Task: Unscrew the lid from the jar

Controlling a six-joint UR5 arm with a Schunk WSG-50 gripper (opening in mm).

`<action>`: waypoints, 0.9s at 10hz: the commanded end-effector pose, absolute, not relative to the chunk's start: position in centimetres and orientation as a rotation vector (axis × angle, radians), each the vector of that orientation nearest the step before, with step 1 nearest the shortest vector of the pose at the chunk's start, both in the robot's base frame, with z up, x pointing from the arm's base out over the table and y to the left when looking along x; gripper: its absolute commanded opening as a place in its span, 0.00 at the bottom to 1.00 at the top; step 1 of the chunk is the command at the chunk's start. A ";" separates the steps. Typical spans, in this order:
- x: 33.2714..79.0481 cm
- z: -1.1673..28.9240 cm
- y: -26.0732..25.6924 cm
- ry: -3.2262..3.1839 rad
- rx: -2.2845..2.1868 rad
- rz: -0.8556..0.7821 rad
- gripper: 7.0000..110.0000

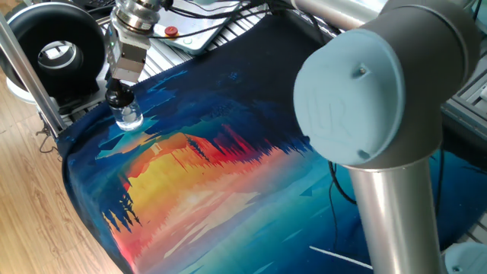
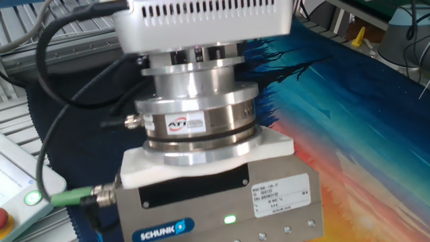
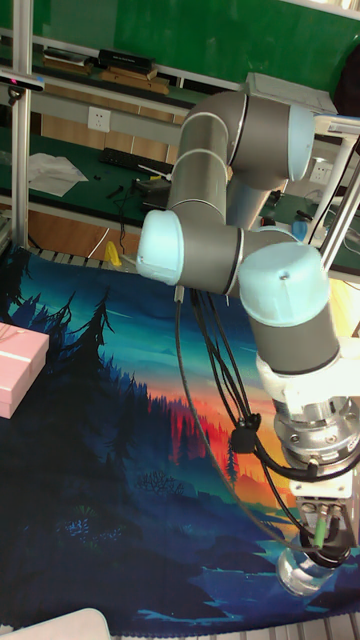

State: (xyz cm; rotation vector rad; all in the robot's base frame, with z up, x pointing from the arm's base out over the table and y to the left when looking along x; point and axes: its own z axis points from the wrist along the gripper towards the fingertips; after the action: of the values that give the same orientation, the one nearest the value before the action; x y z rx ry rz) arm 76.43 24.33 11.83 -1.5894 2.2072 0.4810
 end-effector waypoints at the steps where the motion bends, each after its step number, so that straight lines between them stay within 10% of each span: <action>1: 75.5 12.2 23.4 2.182 -1.738 0.482 0.15; 6: 75.6 12.8 23.5 2.136 -1.931 0.466 0.15; 7: 75.6 12.8 23.7 2.125 -1.960 0.461 0.36; 9: 75.7 12.5 23.9 2.112 -2.000 0.454 0.36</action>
State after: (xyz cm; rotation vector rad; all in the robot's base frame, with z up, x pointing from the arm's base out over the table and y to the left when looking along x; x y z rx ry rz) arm 75.70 23.56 12.43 -1.9413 2.1374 0.4520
